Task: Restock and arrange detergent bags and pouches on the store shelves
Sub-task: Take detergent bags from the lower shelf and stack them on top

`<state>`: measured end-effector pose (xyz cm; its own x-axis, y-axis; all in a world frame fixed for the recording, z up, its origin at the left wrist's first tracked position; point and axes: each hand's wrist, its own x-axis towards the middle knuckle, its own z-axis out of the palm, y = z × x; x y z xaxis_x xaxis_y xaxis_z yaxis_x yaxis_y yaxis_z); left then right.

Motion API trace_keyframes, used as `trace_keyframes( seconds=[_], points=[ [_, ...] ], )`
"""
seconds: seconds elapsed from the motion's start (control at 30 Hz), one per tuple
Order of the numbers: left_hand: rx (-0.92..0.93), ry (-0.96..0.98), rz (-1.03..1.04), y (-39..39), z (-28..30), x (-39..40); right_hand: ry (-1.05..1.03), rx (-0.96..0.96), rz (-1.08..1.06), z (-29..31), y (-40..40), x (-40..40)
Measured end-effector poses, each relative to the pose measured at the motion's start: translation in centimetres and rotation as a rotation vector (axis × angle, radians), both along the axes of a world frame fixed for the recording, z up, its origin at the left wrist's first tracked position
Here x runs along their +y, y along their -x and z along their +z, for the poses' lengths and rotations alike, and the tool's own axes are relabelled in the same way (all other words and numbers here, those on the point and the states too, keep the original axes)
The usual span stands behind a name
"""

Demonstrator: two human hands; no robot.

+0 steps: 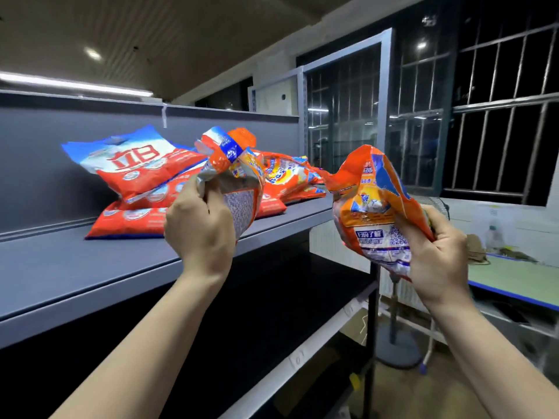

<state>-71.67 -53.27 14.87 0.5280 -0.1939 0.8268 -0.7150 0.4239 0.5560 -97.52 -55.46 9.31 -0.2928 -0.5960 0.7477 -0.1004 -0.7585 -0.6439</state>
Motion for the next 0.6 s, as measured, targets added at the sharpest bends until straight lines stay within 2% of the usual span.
trace_keyframes(
  seconds=[0.33, 0.6],
  points=[
    [-0.062, 0.065, 0.103, 3.7, 5.3, -14.9, 0.033, 0.000, 0.001, 1.6, 4.3, -11.9],
    [-0.134, -0.001, 0.208, 5.4, 9.5, -27.9, 0.071, 0.075, 0.036, 3.2, 7.7, -21.1]
  ],
)
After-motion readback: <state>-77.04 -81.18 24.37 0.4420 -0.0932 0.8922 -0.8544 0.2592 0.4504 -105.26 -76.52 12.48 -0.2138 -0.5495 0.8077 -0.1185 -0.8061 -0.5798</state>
